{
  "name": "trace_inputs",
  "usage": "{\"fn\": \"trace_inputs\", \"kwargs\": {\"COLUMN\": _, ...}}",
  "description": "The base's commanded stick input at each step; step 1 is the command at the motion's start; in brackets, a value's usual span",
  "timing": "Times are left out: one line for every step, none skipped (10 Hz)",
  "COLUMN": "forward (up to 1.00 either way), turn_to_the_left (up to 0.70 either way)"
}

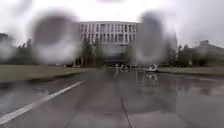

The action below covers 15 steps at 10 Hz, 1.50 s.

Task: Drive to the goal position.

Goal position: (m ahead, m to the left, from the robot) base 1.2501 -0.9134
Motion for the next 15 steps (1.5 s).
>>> {"fn": "trace_inputs", "kwargs": {"forward": 0.7, "turn_to_the_left": 0.0}}
{"fn": "trace_inputs", "kwargs": {"forward": 0.7, "turn_to_the_left": 0.0}}
{"fn": "trace_inputs", "kwargs": {"forward": 0.7, "turn_to_the_left": 0.0}}
{"fn": "trace_inputs", "kwargs": {"forward": 0.7, "turn_to_the_left": 0.0}}
{"fn": "trace_inputs", "kwargs": {"forward": 0.7, "turn_to_the_left": 0.0}}
{"fn": "trace_inputs", "kwargs": {"forward": 0.7, "turn_to_the_left": 0.0}}
{"fn": "trace_inputs", "kwargs": {"forward": 0.7, "turn_to_the_left": 0.0}}
{"fn": "trace_inputs", "kwargs": {"forward": 0.7, "turn_to_the_left": 0.0}}
{"fn": "trace_inputs", "kwargs": {"forward": 0.7, "turn_to_the_left": 0.0}}
{"fn": "trace_inputs", "kwargs": {"forward": 0.7, "turn_to_the_left": 0.0}}
{"fn": "trace_inputs", "kwargs": {"forward": 0.7, "turn_to_the_left": 0.0}}
{"fn": "trace_inputs", "kwargs": {"forward": 0.7, "turn_to_the_left": 0.0}}
{"fn": "trace_inputs", "kwargs": {"forward": 0.7, "turn_to_the_left": 0.0}}
{"fn": "trace_inputs", "kwargs": {"forward": 0.7, "turn_to_the_left": 0.0}}
{"fn": "trace_inputs", "kwargs": {"forward": 0.7, "turn_to_the_left": 0.0}}
